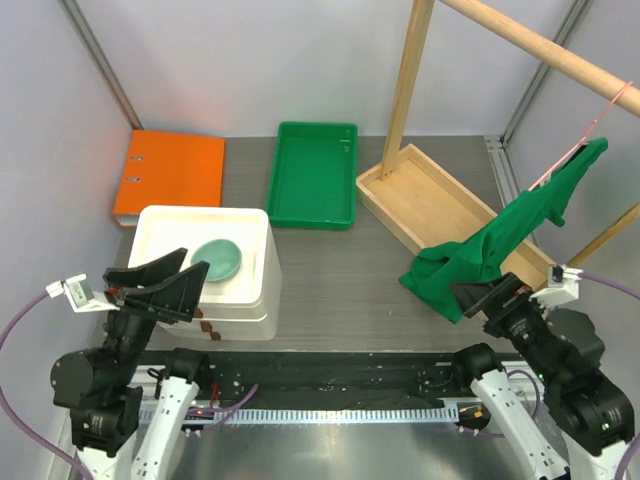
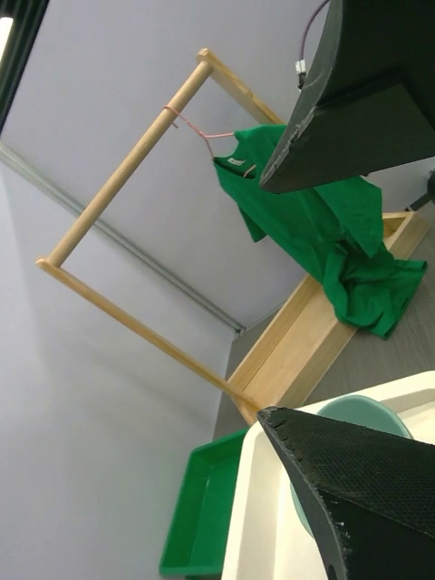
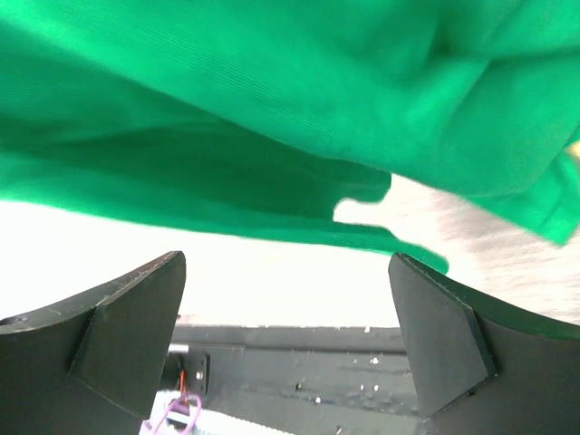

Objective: Remove the t-shirt from the hanger

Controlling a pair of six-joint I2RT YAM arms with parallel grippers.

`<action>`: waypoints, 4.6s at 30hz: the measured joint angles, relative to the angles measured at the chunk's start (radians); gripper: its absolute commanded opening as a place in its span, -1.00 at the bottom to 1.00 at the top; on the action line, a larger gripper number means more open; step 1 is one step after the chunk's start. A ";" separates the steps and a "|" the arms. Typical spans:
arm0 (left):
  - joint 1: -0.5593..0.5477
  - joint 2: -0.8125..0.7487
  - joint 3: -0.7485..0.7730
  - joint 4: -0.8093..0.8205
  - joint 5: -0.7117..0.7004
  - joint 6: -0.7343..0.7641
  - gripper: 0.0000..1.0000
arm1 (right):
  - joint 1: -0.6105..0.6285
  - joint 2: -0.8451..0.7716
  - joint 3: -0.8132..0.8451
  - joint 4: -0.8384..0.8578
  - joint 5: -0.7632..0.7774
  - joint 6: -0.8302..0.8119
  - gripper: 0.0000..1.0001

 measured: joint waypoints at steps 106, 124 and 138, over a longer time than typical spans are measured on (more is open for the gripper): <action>-1.327 0.867 0.162 0.296 -0.548 0.084 0.99 | 0.046 0.747 0.742 0.281 0.385 -0.434 -0.98; -0.970 1.094 0.538 -0.025 -0.503 0.209 0.78 | 0.046 0.539 0.343 0.283 -0.324 -0.454 -0.98; -0.891 1.228 0.621 0.109 -0.300 0.306 0.43 | 0.046 0.492 0.274 0.334 -0.450 -0.451 -0.98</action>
